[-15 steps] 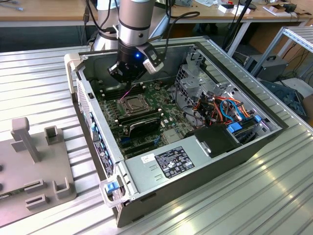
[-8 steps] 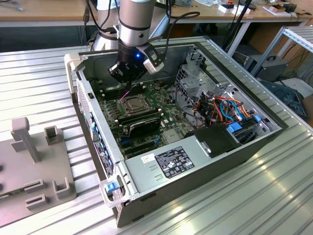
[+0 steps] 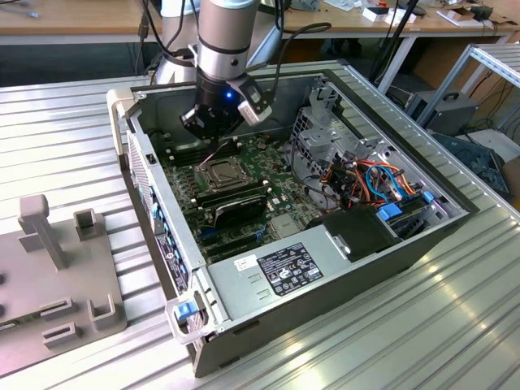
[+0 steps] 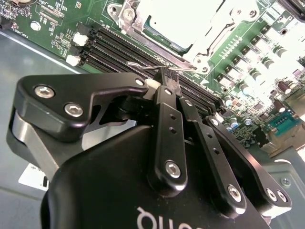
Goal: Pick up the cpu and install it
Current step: 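Install the first cpu locking lever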
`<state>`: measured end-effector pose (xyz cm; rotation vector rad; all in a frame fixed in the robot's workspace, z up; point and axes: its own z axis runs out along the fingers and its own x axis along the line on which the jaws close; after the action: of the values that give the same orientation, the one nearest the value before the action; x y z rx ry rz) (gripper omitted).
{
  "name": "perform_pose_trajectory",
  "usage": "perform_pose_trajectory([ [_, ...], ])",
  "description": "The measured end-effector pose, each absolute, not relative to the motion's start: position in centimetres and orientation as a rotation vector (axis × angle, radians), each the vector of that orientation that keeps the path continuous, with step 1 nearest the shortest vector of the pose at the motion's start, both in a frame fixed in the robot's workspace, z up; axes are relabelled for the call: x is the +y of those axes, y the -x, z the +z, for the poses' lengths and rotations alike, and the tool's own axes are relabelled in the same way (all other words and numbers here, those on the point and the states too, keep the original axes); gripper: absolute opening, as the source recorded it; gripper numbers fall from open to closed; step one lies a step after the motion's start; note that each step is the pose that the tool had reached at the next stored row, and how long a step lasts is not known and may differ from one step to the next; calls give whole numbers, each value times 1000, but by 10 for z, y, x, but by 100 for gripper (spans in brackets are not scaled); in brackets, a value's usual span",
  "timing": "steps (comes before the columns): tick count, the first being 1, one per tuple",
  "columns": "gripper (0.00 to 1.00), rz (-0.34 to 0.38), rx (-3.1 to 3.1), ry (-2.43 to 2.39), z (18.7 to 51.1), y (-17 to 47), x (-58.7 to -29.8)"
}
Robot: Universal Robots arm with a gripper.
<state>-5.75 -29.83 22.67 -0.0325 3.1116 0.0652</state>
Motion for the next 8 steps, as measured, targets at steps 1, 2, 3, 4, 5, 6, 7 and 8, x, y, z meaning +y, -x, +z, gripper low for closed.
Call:
perform_pose_trajectory([
  [1,11,65,3112,32,226,57,-298],
  [2,11,65,3112,32,226,57,-298],
  [3,11,65,3112,32,225,56,-298],
  [4,11,65,3112,32,225,55,-298],
  [5,11,65,3112,32,224,54,-298],
  [6,11,65,3112,32,224,53,-298],
  [7,11,65,3112,32,223,52,-298],
  [8,11,65,3112,32,223,52,-298],
])
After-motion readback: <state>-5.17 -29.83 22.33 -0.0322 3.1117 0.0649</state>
